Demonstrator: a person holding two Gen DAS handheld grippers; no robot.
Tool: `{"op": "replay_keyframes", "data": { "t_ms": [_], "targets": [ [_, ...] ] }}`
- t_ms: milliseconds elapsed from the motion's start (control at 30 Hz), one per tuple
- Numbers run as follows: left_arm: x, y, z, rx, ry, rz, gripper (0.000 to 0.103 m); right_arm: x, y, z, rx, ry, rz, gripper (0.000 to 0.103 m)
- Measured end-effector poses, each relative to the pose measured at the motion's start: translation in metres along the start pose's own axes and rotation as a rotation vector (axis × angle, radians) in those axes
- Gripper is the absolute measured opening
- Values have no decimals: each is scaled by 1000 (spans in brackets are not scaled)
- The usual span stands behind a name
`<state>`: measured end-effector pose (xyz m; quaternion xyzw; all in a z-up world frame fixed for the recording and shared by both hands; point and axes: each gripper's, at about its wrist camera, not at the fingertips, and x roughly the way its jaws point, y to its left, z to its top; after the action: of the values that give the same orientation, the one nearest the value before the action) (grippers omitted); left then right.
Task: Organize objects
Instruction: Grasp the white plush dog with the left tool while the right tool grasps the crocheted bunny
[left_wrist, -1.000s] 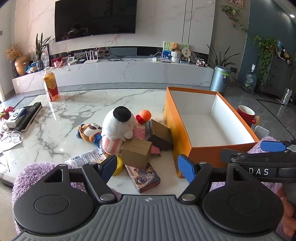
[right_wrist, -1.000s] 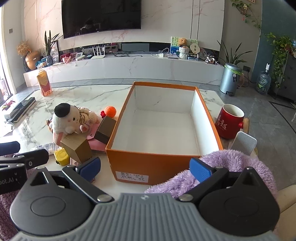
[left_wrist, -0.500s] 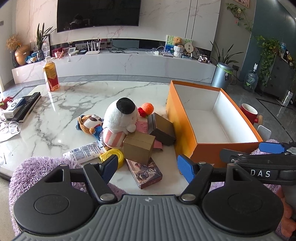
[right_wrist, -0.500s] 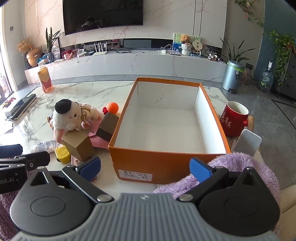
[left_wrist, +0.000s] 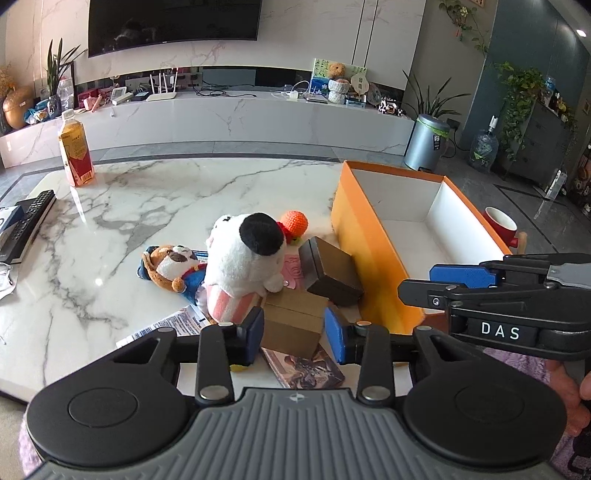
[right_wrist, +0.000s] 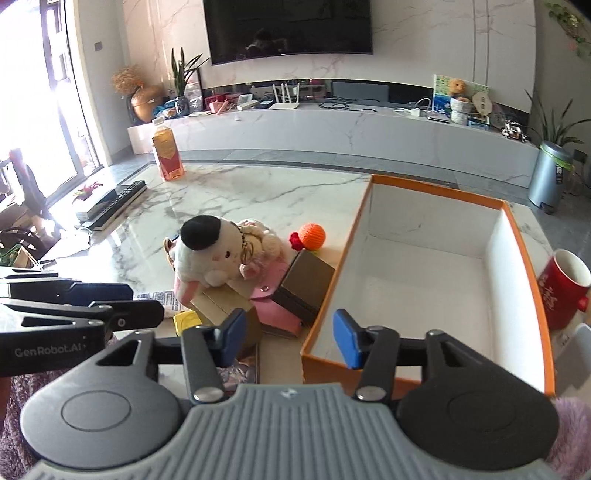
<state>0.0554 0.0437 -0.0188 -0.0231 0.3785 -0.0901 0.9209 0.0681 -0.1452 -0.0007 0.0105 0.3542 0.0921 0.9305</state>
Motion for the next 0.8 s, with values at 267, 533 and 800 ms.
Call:
{"op": "replay_keyframes", "data": {
  "t_ms": [267,533,800],
  "targets": [
    [44,17,12,112,39,17,60,62,2,29,-9,62,44,26],
    [73,19,19,193,47,53,81,106,4,39,-30,115,51,28],
    [88,21,23,202,53,64,86,119,3,43,-40,120,44,29]
  ]
}}
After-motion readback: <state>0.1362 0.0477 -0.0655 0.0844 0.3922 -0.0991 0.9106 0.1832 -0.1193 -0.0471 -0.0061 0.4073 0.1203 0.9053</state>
